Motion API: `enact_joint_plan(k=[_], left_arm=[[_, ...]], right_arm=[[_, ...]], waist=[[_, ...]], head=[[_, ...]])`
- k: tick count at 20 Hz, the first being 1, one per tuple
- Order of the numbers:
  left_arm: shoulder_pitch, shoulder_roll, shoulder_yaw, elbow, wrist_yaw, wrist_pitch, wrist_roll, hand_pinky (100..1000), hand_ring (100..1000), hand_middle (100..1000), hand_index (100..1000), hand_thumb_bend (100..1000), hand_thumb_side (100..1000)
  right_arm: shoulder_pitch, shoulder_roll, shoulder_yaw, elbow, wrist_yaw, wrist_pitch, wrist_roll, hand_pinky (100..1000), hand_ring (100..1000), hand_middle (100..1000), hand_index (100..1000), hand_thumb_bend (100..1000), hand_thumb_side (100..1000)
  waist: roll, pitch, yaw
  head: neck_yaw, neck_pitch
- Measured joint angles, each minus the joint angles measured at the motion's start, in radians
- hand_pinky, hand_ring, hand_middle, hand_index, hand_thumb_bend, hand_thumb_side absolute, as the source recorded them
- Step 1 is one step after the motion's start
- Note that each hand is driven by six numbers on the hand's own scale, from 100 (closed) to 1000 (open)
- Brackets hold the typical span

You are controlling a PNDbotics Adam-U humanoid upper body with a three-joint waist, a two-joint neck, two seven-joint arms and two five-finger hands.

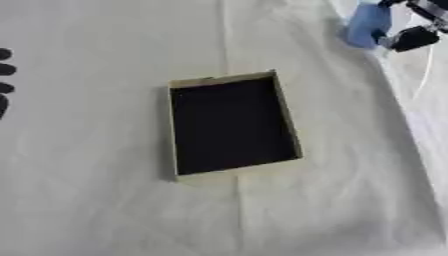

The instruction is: Pick up objects on the table and place them in the box.

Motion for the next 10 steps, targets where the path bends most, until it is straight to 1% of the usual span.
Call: enact_joint_plan(k=[4, 8, 10], left_arm=[[0.0, 0.0, 0.0, 0.0, 0.0, 0.0, -0.001, 699, 771, 768, 901, 591, 719], [0.0, 0.0, 0.0, 0.0, 0.0, -0.001, -0.001, 699, 771, 769, 901, 591, 719], [0.0, 0.0, 0.0, 0.0, 0.0, -0.001, -0.001, 699, 771, 769, 901, 591, 719]], right_arm=[[0.001, 0.004, 0.0, -0.011, -0.012, 0.006, -0.044, 815, 803, 460, 530, 100, 217], [0.003, 0.005, -0.001, -0.029, -0.014, 0.013, -0.094, 797, 777, 414, 484, 100, 203], [0.006, 0.005, -0.001, -0.04, -0.014, 0.015, -0.113, 795, 773, 408, 477, 100, 199]], waist=[[-0.001, -0.002, -0.001], [-0.001, -0.009, -0.006], [-0.001, -0.016, -0.008]], head=[[0.0, 0.0], [0.001, 0.001], [0.001, 0.001]])
